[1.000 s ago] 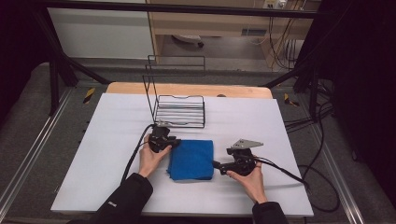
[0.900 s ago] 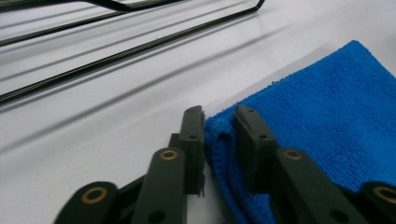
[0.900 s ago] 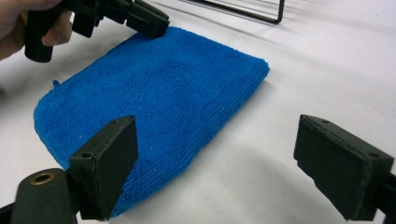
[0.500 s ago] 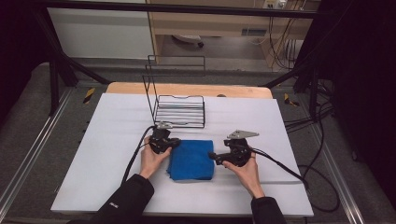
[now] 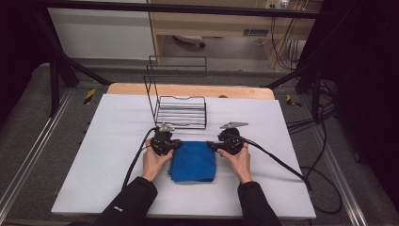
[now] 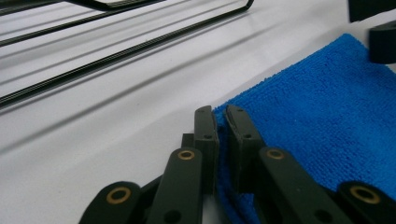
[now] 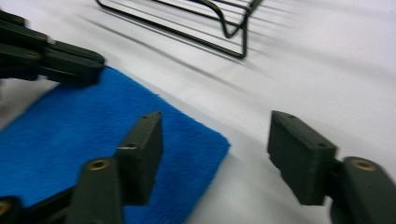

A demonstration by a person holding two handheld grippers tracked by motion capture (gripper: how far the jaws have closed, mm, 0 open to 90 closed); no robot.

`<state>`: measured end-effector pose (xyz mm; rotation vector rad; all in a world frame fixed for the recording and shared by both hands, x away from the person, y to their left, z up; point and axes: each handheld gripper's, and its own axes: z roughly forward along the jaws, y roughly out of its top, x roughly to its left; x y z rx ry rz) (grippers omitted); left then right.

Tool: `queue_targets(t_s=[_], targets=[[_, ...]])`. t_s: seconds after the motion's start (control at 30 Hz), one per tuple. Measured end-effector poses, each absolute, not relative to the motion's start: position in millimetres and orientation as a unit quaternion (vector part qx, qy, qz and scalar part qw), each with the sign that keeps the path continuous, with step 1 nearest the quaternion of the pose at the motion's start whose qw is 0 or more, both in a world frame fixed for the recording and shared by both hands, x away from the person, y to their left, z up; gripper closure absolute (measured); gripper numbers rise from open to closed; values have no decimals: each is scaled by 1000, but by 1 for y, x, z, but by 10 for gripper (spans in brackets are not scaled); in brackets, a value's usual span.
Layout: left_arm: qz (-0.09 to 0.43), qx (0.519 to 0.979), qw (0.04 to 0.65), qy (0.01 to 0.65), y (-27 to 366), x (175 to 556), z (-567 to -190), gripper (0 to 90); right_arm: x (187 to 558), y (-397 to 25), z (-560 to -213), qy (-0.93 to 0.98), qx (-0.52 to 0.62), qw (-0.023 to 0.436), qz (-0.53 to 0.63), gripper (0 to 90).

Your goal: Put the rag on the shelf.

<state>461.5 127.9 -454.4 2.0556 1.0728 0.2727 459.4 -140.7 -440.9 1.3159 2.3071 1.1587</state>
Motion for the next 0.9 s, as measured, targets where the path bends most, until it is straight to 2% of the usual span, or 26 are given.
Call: queue_targets(t_s=[0.1,0.3,0.33,0.57,0.9], targets=[[105,810,394,422,128,462,-455,833,462,-139,-446,792,454,119,390,524],[102,810,395,421,129,463,-455,832,462,-137,-451,796,459,110,379,640],[102,810,395,421,129,463,-455,832,461,-136,-452,794,461,107,382,695],[102,812,396,416,130,463,-455,831,461,-135,-452,789,474,77,384,812],[69,802,406,433,136,467,-453,842,463,-136,-450,787,478,56,386,865]])
